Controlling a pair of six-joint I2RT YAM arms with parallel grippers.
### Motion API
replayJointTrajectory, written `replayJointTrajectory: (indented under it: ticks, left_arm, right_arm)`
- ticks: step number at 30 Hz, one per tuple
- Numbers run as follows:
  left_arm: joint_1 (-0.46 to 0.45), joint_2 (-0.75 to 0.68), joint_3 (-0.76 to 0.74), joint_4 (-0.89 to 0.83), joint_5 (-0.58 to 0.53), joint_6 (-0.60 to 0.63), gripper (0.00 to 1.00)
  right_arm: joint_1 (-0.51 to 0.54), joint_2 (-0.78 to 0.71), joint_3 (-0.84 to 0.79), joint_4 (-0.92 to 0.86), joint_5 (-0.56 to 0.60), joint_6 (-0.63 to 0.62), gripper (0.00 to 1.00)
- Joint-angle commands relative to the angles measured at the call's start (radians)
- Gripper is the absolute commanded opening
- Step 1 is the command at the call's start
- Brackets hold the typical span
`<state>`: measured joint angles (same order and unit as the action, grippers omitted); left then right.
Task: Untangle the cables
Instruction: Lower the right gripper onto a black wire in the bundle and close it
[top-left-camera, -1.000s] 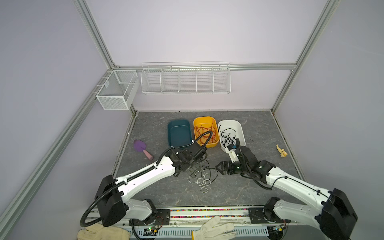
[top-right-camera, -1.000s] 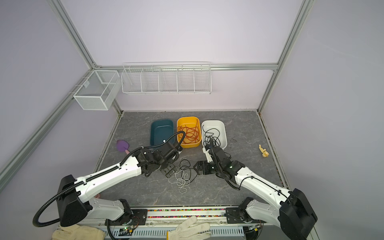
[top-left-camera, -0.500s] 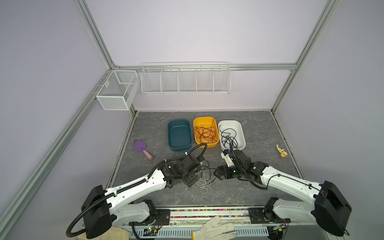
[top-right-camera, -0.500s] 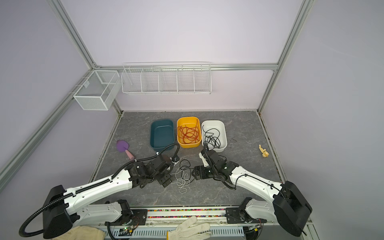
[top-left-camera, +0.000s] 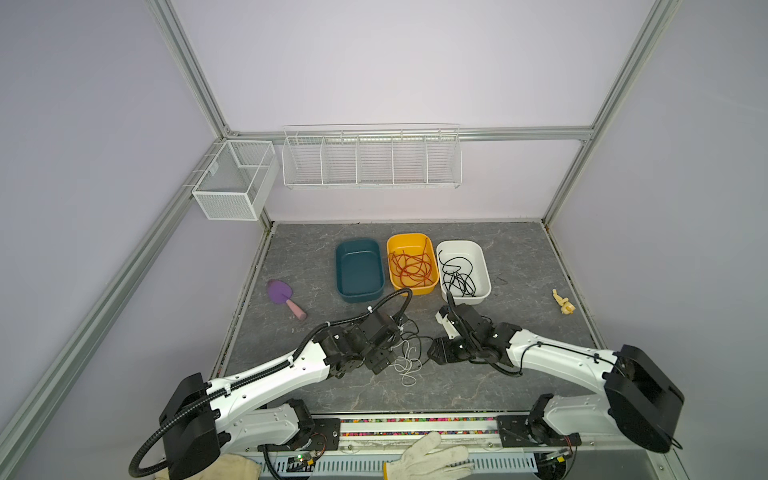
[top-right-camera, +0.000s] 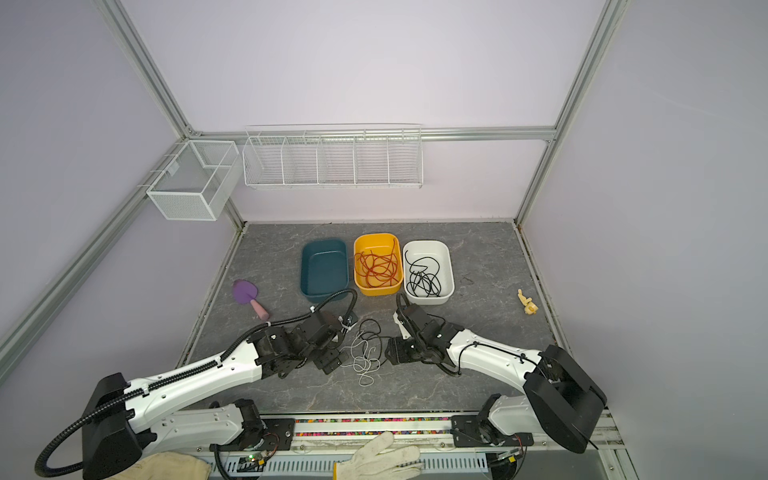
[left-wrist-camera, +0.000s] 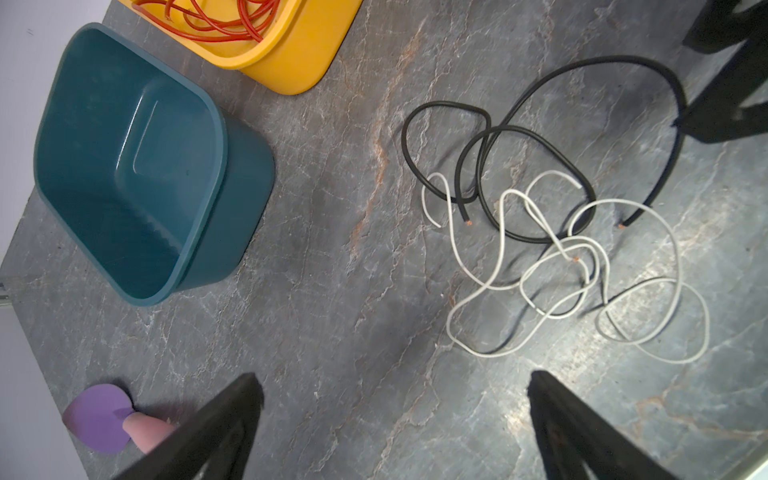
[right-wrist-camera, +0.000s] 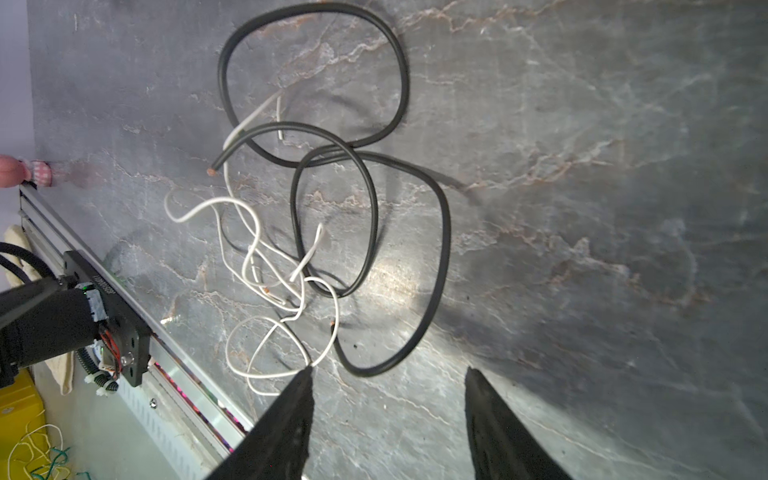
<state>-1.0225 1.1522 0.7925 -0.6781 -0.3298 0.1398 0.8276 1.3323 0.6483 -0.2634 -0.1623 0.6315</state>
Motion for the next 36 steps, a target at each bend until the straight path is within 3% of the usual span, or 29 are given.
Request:
replayJointTrajectory:
  ticks: [1,25,36]
  left_arm:
    - [-0.009,0.003,-0.011,0.004,-0.02,0.027,0.99]
    - [-0.019,0.001,-0.025,0.004,-0.019,0.043,1.0]
    - [-0.02,0.004,-0.027,0.005,-0.025,0.046,1.0]
  right_arm:
    - [0.012,0.019,0.01,0.029,0.015,0.016,0.58]
    - [0.05,0.086,0.011,0.076,0.024,0.019,0.39]
    - [0.053,0.045,0.005,0.063,0.043,0.012,0.26]
